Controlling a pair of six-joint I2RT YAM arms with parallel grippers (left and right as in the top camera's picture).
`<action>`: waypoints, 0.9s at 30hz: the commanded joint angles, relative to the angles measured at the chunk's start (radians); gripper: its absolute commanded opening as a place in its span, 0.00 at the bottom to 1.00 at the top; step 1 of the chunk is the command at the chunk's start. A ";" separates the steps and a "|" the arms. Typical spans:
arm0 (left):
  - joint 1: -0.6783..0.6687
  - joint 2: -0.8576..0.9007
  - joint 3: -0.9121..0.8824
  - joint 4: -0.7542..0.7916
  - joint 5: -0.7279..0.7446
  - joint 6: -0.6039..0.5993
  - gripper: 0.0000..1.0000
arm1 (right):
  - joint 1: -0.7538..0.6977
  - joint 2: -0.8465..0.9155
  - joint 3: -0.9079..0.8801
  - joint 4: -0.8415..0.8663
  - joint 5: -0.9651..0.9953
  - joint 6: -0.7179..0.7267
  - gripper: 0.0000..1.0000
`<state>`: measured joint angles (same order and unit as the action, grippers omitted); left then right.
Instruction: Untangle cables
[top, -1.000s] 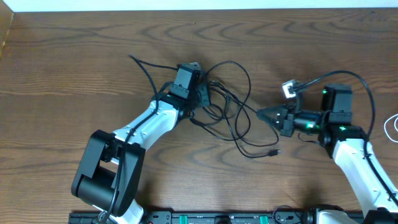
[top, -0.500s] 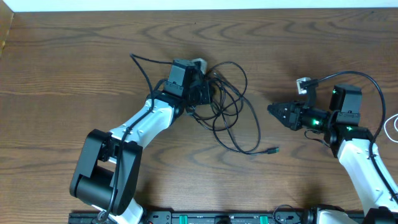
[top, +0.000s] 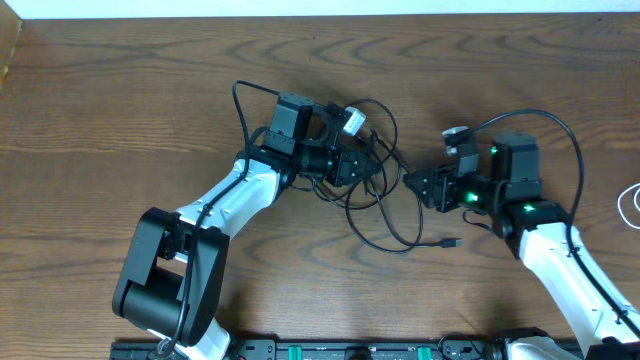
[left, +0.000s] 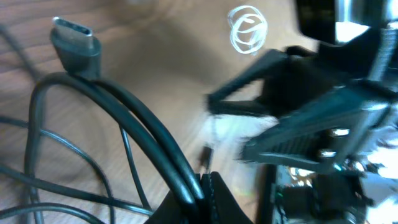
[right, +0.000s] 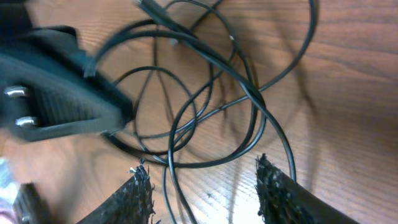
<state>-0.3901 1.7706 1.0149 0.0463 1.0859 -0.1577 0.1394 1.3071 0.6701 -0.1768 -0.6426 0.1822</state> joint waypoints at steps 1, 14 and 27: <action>0.000 -0.018 0.009 0.050 0.259 0.034 0.08 | 0.055 0.001 0.001 0.002 0.251 0.003 0.62; 0.007 -0.018 0.009 0.098 0.487 -0.058 0.08 | 0.077 0.002 0.001 0.100 0.292 -0.023 0.69; 0.007 -0.018 0.009 0.126 0.487 -0.071 0.08 | 0.086 0.063 0.001 0.125 0.165 -0.023 0.42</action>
<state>-0.3885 1.7706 1.0149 0.1535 1.5383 -0.2142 0.2214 1.3300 0.6701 -0.0532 -0.4263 0.1688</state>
